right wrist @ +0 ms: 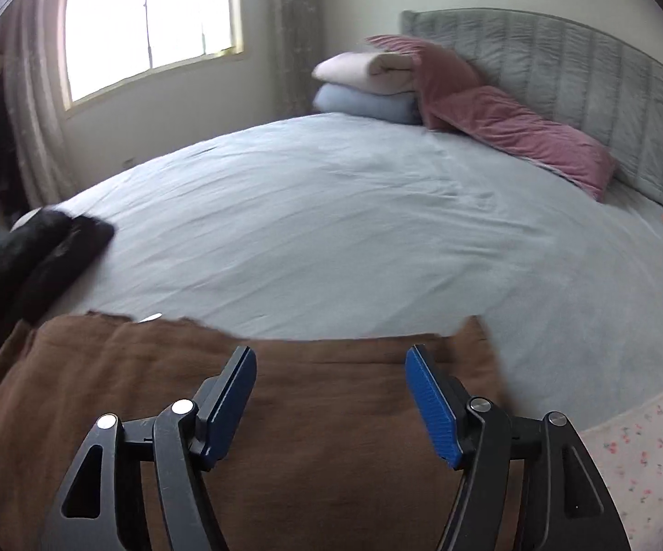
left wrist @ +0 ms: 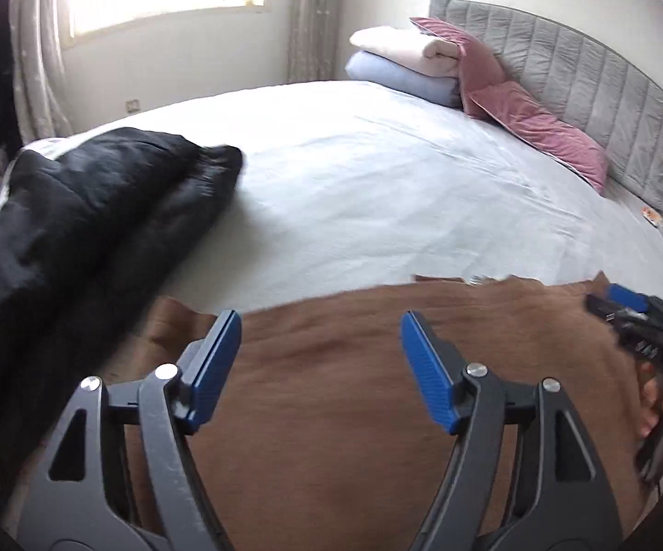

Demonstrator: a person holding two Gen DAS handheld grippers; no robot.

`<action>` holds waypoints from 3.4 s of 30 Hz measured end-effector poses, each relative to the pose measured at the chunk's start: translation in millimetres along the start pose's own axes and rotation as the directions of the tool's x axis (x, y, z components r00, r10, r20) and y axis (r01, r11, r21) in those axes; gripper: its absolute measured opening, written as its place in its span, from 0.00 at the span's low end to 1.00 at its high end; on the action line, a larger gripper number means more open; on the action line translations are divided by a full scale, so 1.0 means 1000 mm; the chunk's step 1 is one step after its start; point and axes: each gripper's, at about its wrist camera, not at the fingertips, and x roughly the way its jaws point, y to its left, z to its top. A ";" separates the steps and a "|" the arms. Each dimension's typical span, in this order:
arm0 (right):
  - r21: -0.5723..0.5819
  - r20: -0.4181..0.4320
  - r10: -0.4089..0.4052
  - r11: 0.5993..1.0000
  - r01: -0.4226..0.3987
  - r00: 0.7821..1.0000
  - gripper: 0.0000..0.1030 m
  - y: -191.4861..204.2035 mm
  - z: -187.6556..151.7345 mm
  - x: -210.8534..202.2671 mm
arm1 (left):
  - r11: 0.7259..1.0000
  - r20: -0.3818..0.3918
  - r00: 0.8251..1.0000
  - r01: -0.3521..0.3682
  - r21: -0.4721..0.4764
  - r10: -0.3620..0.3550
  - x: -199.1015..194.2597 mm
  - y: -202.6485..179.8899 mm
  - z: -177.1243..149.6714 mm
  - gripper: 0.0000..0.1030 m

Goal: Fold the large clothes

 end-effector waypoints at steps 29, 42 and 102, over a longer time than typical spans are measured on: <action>0.118 -0.135 -0.020 0.992 0.036 0.991 0.70 -0.084 -0.178 -0.109 | 1.000 -0.142 0.990 -0.013 -0.019 0.011 -0.113 0.078 -0.163 0.72; 0.043 -0.045 -0.051 0.998 0.053 0.998 0.92 0.037 -0.200 -0.274 | 0.996 -0.165 0.984 -0.078 -0.039 0.070 -0.236 -0.009 -0.174 0.99; 0.079 -0.124 -0.221 0.969 0.232 0.967 0.93 0.078 -0.239 -0.251 | 0.987 -0.205 0.965 -0.157 0.038 0.162 -0.216 -0.080 -0.210 0.99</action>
